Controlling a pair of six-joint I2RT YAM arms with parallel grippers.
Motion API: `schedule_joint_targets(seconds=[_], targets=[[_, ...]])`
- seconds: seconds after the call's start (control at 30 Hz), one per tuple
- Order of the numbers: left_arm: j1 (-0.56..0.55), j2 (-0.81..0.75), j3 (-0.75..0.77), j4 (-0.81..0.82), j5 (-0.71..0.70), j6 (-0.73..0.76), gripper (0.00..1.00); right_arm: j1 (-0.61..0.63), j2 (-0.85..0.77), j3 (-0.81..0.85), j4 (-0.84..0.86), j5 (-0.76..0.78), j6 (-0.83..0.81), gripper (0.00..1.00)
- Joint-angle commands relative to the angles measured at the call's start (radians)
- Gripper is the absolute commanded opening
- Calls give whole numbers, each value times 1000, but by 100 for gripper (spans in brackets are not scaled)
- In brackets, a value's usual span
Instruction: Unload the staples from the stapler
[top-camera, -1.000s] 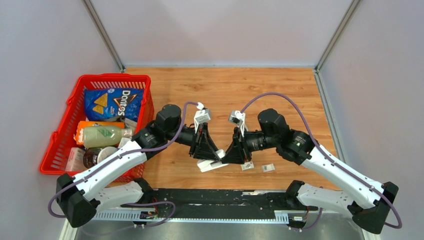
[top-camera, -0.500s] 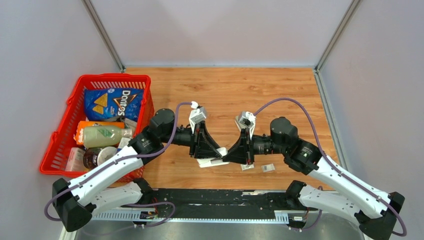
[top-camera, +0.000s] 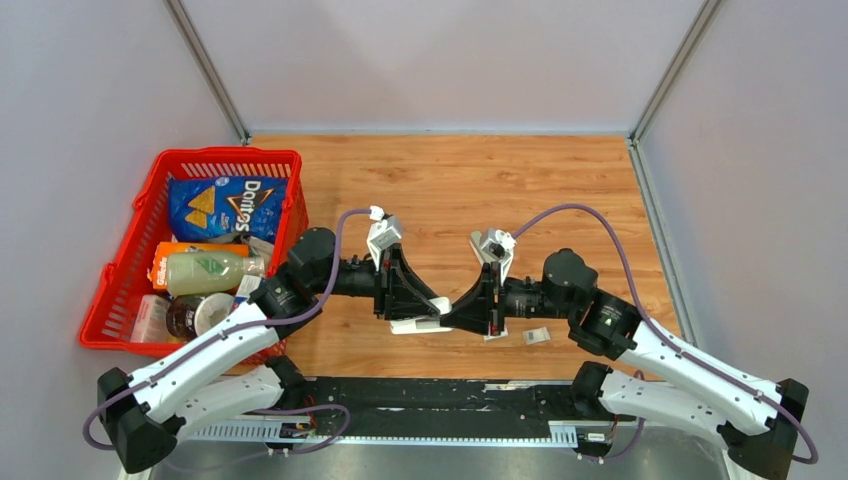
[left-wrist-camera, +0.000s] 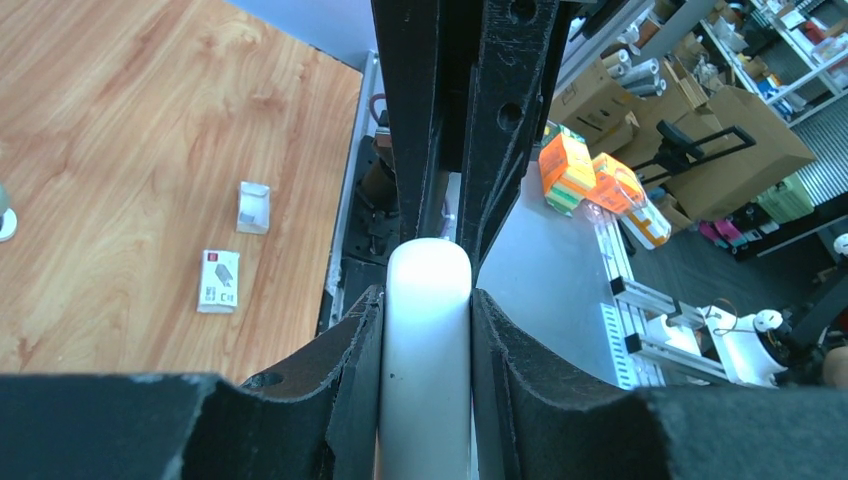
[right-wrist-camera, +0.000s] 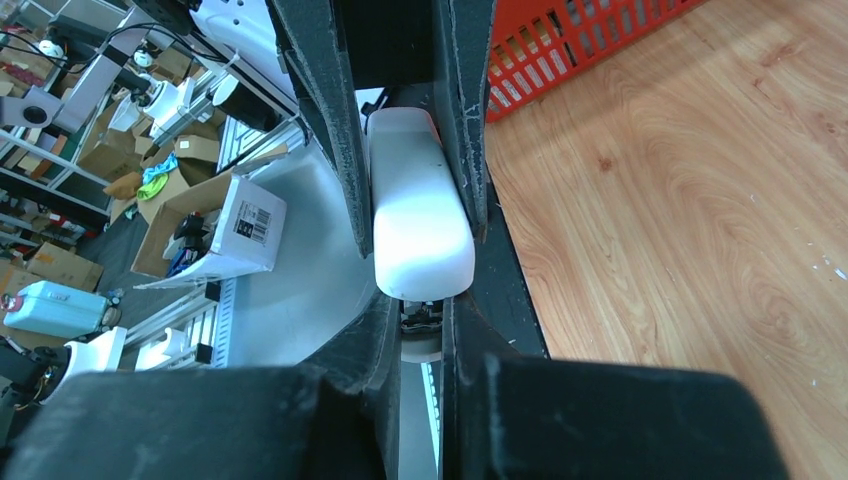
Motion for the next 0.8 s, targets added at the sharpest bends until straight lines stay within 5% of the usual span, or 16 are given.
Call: schedule_joint_targets(seconds=[0.0, 0.5, 0.77], targets=[[25, -18, 26, 233, -264, 4, 0, 102, 35, -28, 25, -90, 53, 0], [25, -91, -1, 245, -411, 17, 0, 210, 56, -97, 142, -30, 117, 0], [25, -50, 26, 227, -319, 21, 0, 227, 55, -73, 108, -3, 93, 0]])
